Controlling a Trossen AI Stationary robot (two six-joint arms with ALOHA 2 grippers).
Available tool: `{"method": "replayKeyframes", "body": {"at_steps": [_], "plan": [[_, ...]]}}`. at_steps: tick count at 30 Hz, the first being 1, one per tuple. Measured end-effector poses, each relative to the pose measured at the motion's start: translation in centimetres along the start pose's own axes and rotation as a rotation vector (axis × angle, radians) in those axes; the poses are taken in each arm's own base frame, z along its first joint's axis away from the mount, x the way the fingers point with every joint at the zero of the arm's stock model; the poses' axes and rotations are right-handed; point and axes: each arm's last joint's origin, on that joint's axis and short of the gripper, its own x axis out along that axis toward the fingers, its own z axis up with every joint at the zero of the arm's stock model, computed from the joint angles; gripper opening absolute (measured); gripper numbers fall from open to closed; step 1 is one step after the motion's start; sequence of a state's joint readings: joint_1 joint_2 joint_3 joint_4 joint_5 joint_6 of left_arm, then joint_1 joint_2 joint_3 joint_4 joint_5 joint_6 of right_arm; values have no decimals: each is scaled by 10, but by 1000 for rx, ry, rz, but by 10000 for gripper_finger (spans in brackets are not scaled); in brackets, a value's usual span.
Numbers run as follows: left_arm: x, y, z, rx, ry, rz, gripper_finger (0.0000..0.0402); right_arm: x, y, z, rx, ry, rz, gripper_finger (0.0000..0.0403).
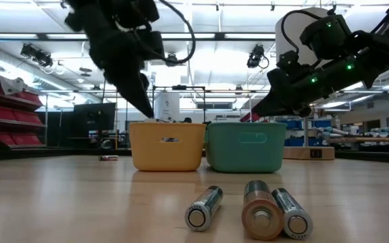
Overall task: Sort batteries
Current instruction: Put the black battery into the yellow bin
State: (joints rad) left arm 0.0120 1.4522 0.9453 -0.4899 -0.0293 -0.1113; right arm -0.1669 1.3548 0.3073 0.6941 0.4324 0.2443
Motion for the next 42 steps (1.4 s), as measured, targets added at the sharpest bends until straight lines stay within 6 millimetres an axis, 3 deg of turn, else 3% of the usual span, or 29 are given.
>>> {"method": "replayKeyframes", "body": {"at_steps": [5,9,13,20,25,28,31,36,42], "plan": [[-25,-2,5,18,176,33,318,1,-2,0,-4,-5,-22,142],[-34,-10,-8,-16,342,43,309,2,-5,1,-40,-9,-43,142],[-39,-24,-21,-170,479,1,303,2,-6,2,-49,-13,-48,142],[-49,-85,-40,-413,500,23,303,2,-6,1,-57,-7,-46,142],[-60,-128,-58,-921,456,119,302,2,-6,1,-95,-7,-46,142],[-64,-152,-66,-1085,375,94,302,2,-6,4,-135,-27,-44,142],[-62,-171,-81,-1152,397,139,302,2,-5,6,-168,-44,-43,142],[-53,-206,-113,-1192,603,202,302,2,-4,9,-210,-79,-39,142],[-44,-221,-128,-1206,679,235,302,1,-3,16,-252,-141,-26,142]]}}
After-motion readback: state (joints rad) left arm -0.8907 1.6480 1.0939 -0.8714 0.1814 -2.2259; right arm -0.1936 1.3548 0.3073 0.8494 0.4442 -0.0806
